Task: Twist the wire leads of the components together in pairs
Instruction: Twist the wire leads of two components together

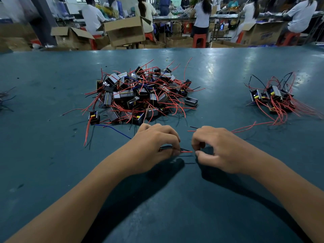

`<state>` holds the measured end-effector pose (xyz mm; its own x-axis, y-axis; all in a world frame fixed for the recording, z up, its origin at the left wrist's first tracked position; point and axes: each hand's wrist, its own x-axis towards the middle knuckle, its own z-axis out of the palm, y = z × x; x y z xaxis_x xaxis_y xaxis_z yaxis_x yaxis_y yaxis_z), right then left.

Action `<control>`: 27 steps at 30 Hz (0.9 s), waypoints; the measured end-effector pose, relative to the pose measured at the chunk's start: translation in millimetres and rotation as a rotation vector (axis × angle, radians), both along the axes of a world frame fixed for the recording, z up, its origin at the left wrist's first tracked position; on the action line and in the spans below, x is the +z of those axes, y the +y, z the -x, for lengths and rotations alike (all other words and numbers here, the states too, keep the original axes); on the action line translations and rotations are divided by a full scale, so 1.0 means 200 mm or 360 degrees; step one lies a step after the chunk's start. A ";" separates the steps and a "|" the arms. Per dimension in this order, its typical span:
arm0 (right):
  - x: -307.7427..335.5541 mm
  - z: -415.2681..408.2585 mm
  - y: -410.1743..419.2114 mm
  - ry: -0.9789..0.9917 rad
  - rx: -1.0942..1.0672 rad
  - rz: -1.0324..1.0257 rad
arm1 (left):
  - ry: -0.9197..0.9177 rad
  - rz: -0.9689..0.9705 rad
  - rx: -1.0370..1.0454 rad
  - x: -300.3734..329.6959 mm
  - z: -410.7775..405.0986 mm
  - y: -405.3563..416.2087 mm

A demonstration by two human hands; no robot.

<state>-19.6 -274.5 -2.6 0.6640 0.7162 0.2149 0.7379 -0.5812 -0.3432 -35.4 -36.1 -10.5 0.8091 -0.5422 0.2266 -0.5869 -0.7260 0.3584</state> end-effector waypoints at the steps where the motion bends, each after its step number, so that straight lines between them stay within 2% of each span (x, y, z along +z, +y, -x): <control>1: 0.00 0.00 0.00 -0.0001 -0.0004 -0.0003 | 0.0008 0.0004 -0.0002 0.00 0.00 0.00; 9: 0.04 -0.01 -0.05 -0.0154 -0.0020 0.0060 | 0.0067 0.0031 -0.0009 0.00 -0.01 0.02; 13: 0.04 0.00 -0.07 -0.0174 -0.0013 -0.0122 | 0.0142 0.0195 0.0031 0.02 -0.02 0.05; 17: -0.01 0.02 0.00 -0.0388 0.0120 -0.0038 | 0.0181 0.0197 0.0018 0.04 -0.02 0.05; 22: -0.01 0.01 0.02 -0.0571 0.0139 -0.0123 | 0.0246 0.0258 0.0002 0.05 -0.01 0.05; 27: -0.01 0.02 0.04 -0.0562 0.0124 -0.0192 | 0.0029 0.0341 -0.0079 0.04 0.00 -0.03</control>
